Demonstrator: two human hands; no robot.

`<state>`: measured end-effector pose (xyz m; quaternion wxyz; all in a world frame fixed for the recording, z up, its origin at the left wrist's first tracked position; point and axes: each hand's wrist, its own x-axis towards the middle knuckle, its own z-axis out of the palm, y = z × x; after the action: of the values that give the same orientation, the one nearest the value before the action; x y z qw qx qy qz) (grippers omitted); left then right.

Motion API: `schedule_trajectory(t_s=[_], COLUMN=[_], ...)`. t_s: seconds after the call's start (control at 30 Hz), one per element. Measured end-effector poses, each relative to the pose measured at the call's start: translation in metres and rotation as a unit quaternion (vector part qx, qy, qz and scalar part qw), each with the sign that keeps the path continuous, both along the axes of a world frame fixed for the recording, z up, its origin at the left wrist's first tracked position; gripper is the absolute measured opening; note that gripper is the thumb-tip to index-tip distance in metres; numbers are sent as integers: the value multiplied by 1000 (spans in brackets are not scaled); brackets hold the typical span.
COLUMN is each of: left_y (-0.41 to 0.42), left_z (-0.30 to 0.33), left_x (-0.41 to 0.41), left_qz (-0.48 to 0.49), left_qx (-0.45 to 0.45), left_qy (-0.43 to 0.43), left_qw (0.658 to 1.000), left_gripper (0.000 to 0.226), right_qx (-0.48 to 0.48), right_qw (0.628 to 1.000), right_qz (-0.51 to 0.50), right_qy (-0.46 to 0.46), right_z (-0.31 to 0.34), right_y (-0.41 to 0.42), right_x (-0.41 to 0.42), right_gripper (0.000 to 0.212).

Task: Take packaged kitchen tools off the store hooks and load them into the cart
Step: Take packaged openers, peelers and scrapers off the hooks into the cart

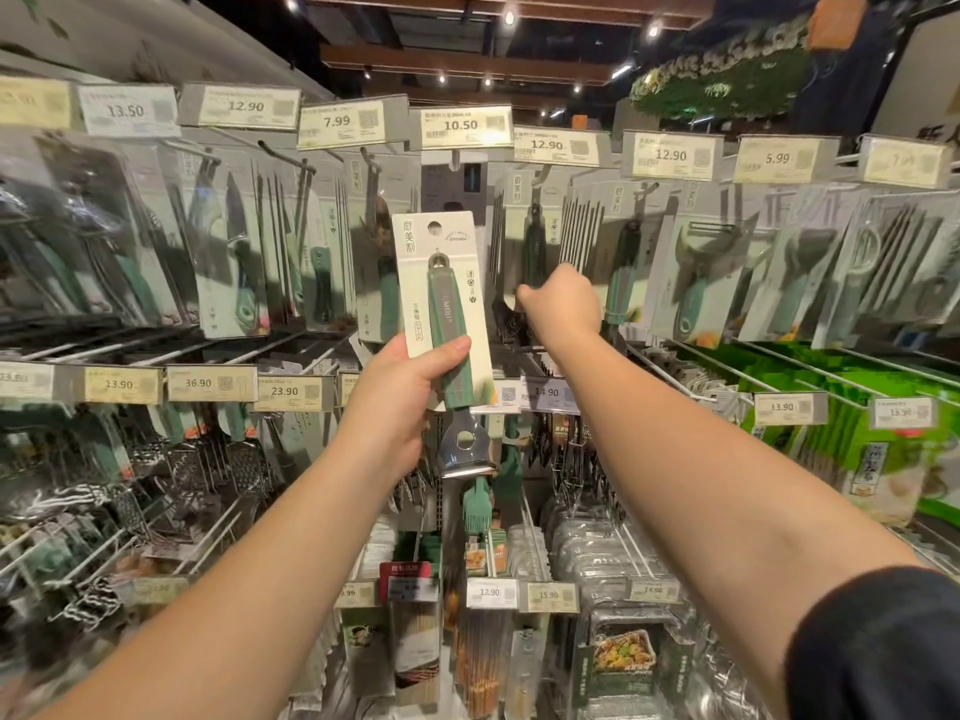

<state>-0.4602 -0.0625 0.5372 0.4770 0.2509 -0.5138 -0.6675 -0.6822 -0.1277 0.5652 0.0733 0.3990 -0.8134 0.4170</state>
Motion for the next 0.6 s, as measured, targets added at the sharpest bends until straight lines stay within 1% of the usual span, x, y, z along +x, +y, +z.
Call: schedule_trajectory(t_s=[0.2,0.3,0.43,0.6], left_y=[-2,-3,-4,-4], left_z=[-1,-2,-2,-1], left_x=[3,3,-1,-9], left_qz=[6,2,-5,-9], left_qx=[2,1,7,16], left_qy=[5,6,12,3], left_qw=[1000,1000,1000,1000], left_gripper=[23,25,27,30], right_qx=[12,14,11,30], right_qw=[1000,1000,1000,999], right_qz=[-2,-7,-9,-11], right_qy=[0,-5,-11,-12], right_z=[-2,-3,-4,-1], right_y=[-16,-21,-24,-27], right_x=[0,0,-4,-7], right_gripper=[33,38,38,41])
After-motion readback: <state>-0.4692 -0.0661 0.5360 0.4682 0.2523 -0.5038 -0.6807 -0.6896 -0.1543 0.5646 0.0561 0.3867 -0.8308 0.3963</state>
